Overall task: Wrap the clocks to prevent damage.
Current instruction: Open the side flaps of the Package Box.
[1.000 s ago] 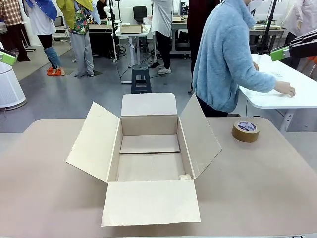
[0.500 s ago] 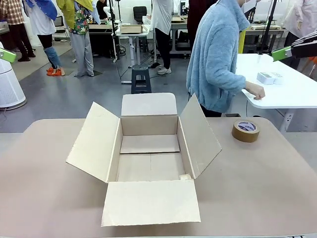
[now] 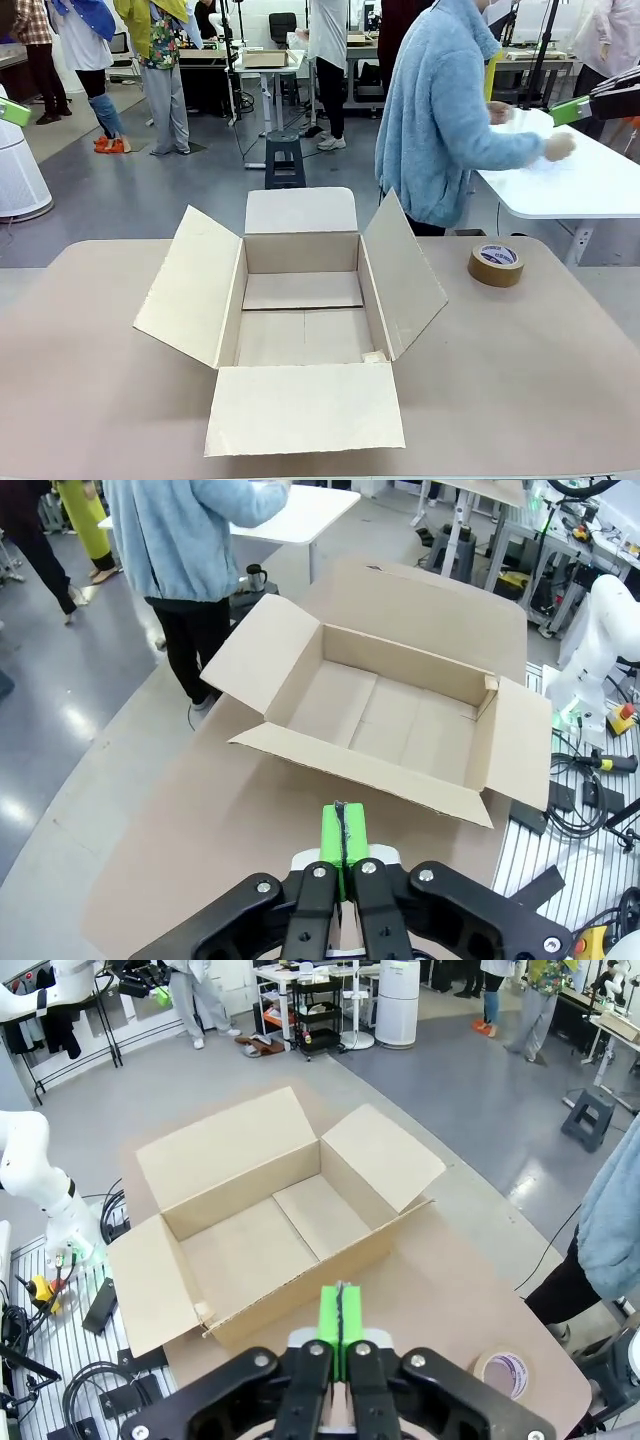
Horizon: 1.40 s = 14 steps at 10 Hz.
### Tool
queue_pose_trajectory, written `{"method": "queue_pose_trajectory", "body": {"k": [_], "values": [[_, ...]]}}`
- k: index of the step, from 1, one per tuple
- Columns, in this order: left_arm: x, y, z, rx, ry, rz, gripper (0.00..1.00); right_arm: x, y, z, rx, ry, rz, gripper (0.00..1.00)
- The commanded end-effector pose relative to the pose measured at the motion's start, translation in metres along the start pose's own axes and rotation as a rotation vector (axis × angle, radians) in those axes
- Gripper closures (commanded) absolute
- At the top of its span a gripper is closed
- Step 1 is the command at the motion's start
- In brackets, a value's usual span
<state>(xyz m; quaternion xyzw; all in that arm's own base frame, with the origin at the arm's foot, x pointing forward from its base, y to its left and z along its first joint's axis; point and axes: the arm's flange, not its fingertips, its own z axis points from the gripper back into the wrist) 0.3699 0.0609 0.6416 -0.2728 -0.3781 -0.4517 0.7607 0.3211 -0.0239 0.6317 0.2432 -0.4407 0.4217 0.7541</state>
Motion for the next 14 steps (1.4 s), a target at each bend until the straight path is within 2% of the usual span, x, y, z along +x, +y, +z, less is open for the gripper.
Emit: {"method": "queue_pose_trajectory", "body": {"k": [1,2,3,5,7,9,10,11,12,13,14], "values": [[0.013,-0.002,-0.007,0.033,0.044,0.047,1.00,0.013,0.008,-0.015,-0.041,0.051,-0.098,0.99],[0.041,-0.014,-0.024,0.066,0.104,0.106,1.00,0.042,0.029,-0.038,-0.121,0.075,-0.195,0.99],[0.060,-0.021,-0.041,0.083,0.165,0.126,1.00,0.062,0.047,-0.059,-0.143,0.109,-0.223,0.99],[0.091,-0.043,-0.109,0.171,0.374,0.238,1.00,0.094,0.099,-0.117,-0.167,0.346,-0.238,0.99],[0.092,-0.061,-0.199,0.283,0.570,0.312,1.00,0.098,0.129,-0.180,-0.181,0.619,-0.263,0.99],[0.084,-0.072,-0.247,0.340,0.616,0.343,1.00,0.082,0.124,-0.223,-0.261,0.775,-0.303,0.99],[0.074,-0.075,-0.263,0.369,0.669,0.326,1.00,0.075,0.115,-0.233,-0.271,0.810,-0.328,0.99],[0.068,-0.067,-0.260,0.402,0.648,0.327,1.00,0.071,0.104,-0.232,-0.239,0.773,-0.315,0.99],[0.071,-0.058,-0.235,0.345,0.594,0.334,1.00,0.061,0.129,-0.233,-0.287,0.774,-0.292,0.99],[0.067,-0.078,-0.274,0.361,0.668,0.326,1.00,0.061,0.129,-0.233,-0.287,0.774,-0.292,0.99],[0.067,-0.078,-0.274,0.361,0.668,0.326,1.00,0.061,0.129,-0.233,-0.287,0.774,-0.292,0.99]]}}
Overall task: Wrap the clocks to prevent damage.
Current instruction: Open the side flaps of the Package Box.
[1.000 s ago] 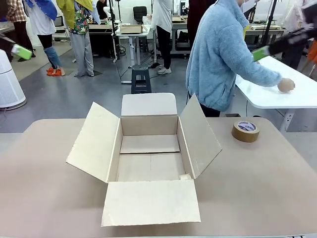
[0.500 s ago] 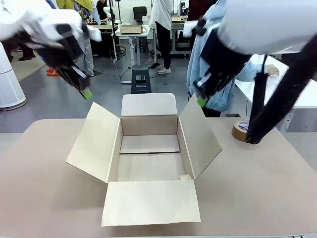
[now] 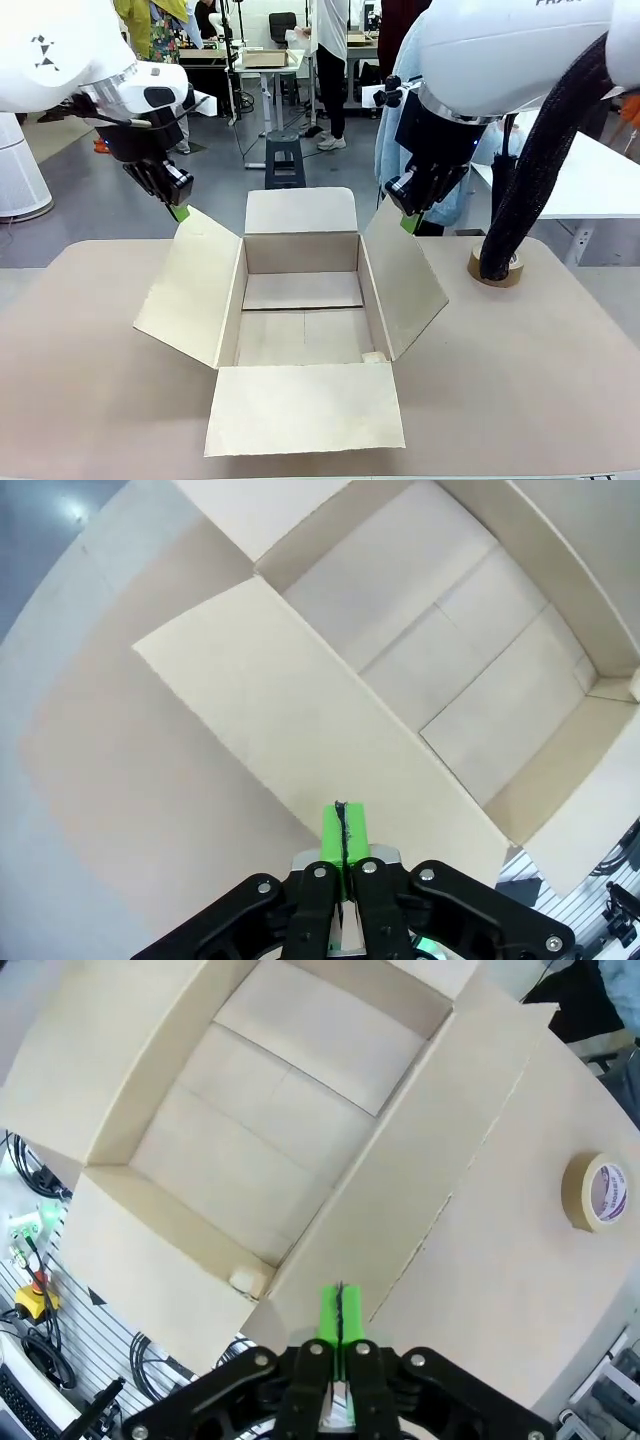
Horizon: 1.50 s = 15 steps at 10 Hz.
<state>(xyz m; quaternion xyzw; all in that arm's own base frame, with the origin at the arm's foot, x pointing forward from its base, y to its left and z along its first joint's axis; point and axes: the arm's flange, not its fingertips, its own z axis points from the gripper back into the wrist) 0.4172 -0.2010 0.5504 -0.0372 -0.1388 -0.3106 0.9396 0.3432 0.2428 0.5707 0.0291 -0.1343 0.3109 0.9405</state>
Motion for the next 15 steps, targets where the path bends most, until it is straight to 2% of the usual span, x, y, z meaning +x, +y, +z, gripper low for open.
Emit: {"method": "queue_pose_trajectory", "body": {"k": [1,3,4,5,6,8,9,11,13,15], "values": [[0.002,-0.013,-0.003,0.011,0.011,-0.011,1.00,-0.008,0.004,0.001,-0.023,-0.006,-0.009,0.99],[0.001,-0.007,-0.002,-0.005,0.003,-0.012,1.00,-0.002,0.005,0.005,-0.001,-0.010,0.009,0.99],[0.013,-0.016,-0.012,0.027,-0.007,0.149,1.00,0.002,0.025,-0.001,-0.025,0.012,-0.057,0.99],[0.023,-0.034,-0.019,0.101,0.000,0.275,1.00,0.005,0.043,-0.008,-0.068,0.028,-0.104,0.99],[0.030,-0.047,-0.022,0.169,0.030,0.456,1.00,0.007,0.055,-0.013,-0.124,0.026,-0.143,0.99],[0.033,-0.058,-0.037,0.250,0.145,0.609,1.00,0.008,0.068,-0.034,-0.217,0.005,-0.164,0.99],[0.034,-0.058,-0.050,0.254,0.204,0.659,1.00,0.008,0.065,-0.053,-0.279,0.005,-0.190,0.99],[0.031,-0.056,-0.069,0.252,0.243,0.701,1.00,0.004,0.046,-0.079,-0.356,-0.022,-0.251,0.99],[0.025,-0.051,-0.083,0.221,0.248,0.735,1.00,-0.007,0.026,-0.101,-0.361,-0.072,-0.293,0.99],[0.017,-0.043,-0.093,0.230,0.243,0.755,1.00,-0.021,0.001,-0.126,-0.283,-0.106,-0.329,0.99]]}}
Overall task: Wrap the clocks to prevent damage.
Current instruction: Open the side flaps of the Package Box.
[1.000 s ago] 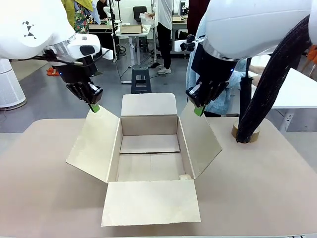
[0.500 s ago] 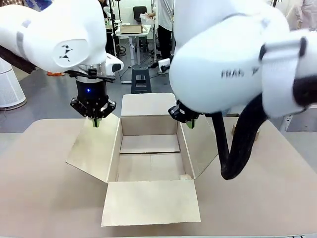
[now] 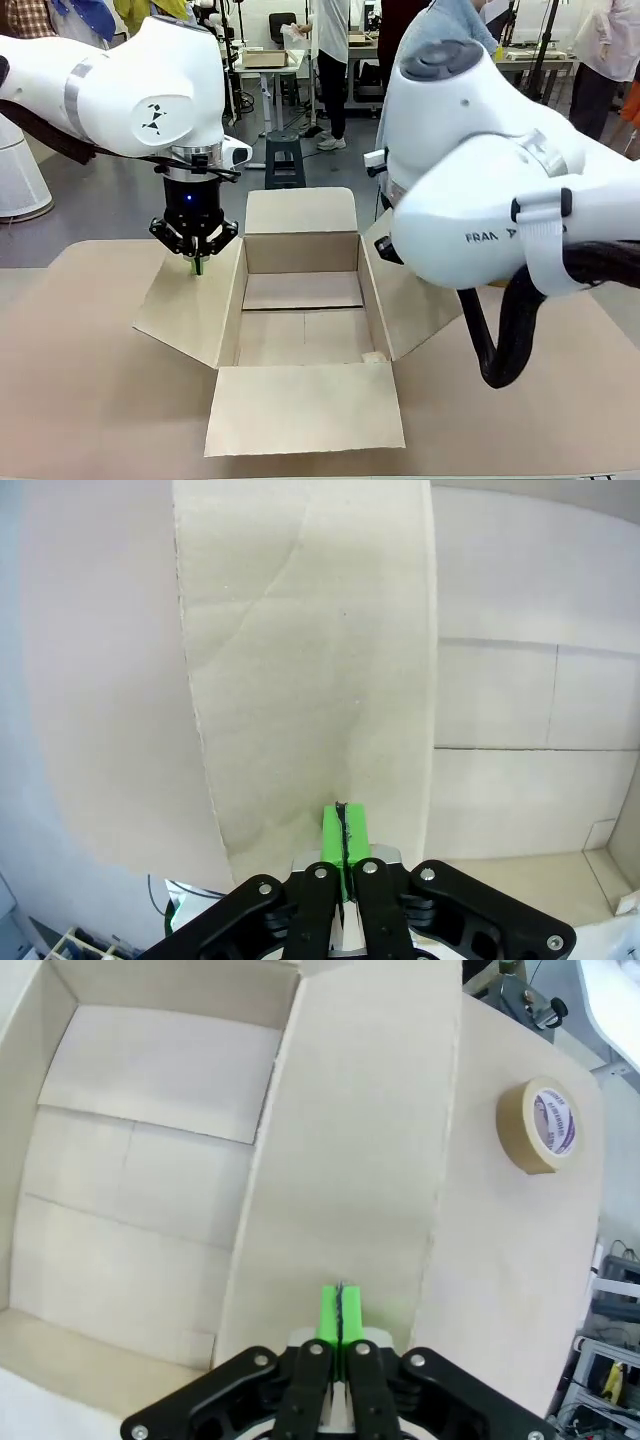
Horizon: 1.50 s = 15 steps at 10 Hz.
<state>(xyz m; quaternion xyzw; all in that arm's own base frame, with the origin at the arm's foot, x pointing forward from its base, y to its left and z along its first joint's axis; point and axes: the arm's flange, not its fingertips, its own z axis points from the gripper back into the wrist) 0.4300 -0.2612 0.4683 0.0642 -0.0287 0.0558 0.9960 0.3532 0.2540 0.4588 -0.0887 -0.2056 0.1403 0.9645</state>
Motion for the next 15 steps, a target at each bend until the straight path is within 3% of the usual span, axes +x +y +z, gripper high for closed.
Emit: {"method": "queue_pose_trajectory", "body": {"k": [1,5,9,15], "values": [[-0.002,0.008,-0.006,-0.023,-0.028,0.039,1.00,-0.012,-0.005,-0.028,0.058,-0.035,-0.040,0.99],[-0.003,0.038,-0.036,-0.080,-0.070,0.084,1.00,-0.045,-0.001,-0.063,0.076,0.011,-0.051,0.99],[-0.003,0.046,-0.078,-0.234,-0.043,0.082,1.00,-0.050,-0.003,-0.077,0.115,0.027,-0.086,0.99],[0.000,0.039,-0.099,-0.213,0.001,0.070,1.00,-0.055,-0.008,-0.082,0.123,0.024,-0.152,0.99]]}}
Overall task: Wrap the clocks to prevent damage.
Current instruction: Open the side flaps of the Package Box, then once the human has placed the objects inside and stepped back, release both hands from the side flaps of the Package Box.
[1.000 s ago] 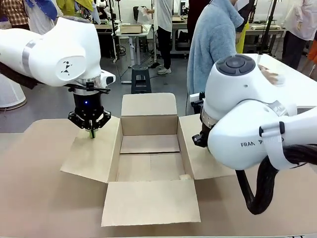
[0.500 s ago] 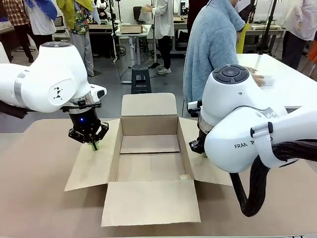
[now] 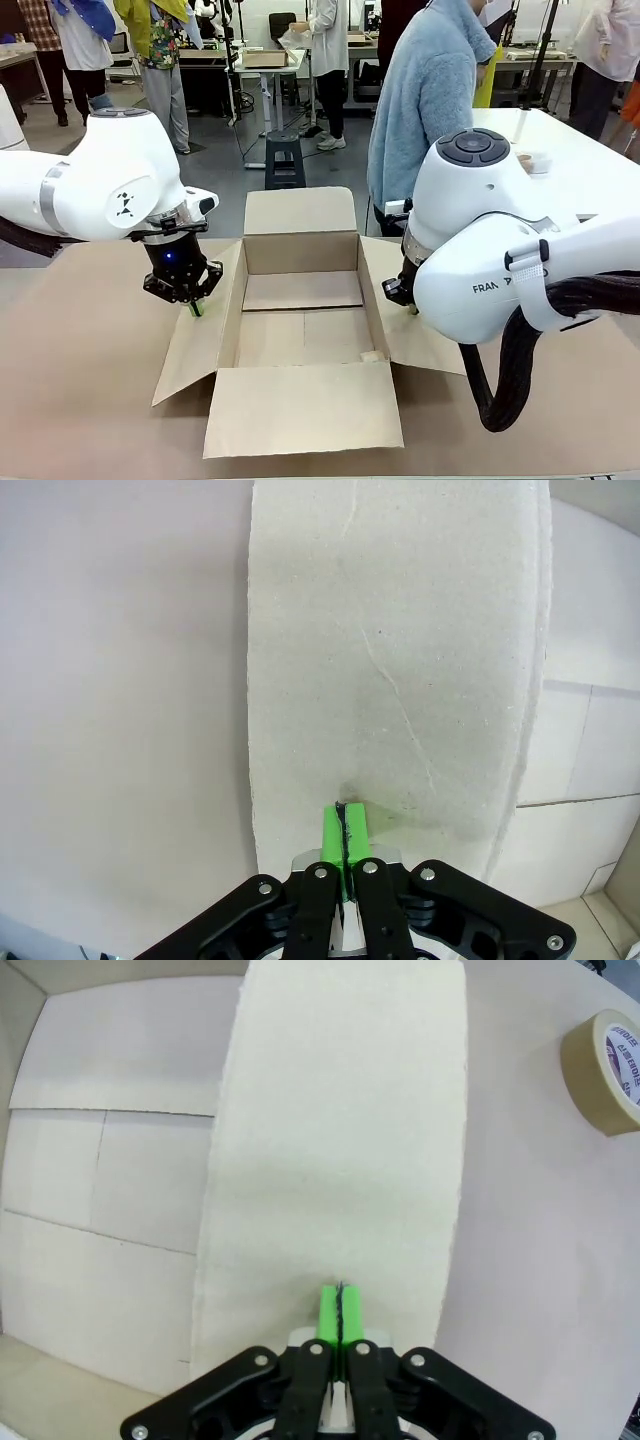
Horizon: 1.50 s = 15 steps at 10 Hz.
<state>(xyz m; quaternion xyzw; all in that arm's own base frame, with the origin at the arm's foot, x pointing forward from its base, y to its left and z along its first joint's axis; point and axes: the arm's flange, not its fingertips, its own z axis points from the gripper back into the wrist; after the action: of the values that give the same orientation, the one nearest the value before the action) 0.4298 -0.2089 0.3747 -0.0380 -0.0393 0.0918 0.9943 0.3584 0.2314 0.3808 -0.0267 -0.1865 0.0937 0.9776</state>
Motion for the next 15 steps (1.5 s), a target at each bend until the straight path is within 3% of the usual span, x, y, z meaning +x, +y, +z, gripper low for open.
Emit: {"method": "queue_pose_trajectory", "body": {"k": [1,2,15], "values": [[0.002,-0.002,0.004,-0.019,0.010,-0.007,1.00,-0.023,-0.007,-0.006,0.025,-0.013,-0.022,0.99],[0.000,0.000,0.000,0.000,0.000,0.000,1.00,0.000,0.000,0.000,0.000,0.000,0.000,0.99],[0.000,0.000,0.000,0.000,0.000,0.000,1.00,0.000,0.000,0.000,0.000,0.000,0.000,0.99]]}}
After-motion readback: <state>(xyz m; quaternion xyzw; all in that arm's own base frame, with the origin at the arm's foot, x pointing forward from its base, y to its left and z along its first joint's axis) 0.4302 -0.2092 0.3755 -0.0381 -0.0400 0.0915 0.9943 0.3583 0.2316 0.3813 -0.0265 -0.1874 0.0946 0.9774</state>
